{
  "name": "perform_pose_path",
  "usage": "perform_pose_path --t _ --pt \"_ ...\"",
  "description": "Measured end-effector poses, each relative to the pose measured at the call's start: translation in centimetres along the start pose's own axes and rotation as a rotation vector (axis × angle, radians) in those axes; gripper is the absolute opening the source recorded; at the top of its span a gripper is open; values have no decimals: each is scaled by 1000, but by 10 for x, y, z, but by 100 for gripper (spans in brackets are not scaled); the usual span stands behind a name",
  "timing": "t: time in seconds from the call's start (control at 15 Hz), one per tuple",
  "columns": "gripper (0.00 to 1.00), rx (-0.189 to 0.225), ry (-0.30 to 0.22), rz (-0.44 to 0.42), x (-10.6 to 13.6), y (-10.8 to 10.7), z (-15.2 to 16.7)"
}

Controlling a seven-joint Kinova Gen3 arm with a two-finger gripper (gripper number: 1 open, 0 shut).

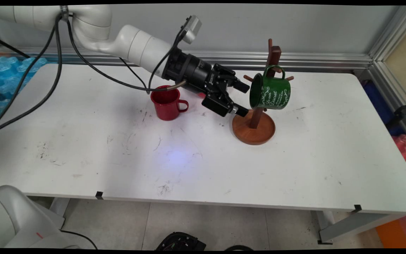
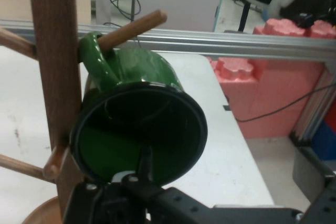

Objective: Pick up the green mug from the rack

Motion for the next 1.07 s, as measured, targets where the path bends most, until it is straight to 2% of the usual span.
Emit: perform_pose_path --t 0.4,1.07 --pt "100 29 -18 53 -2 4 10" --pt "100 73 -8 -2 2 4 27"
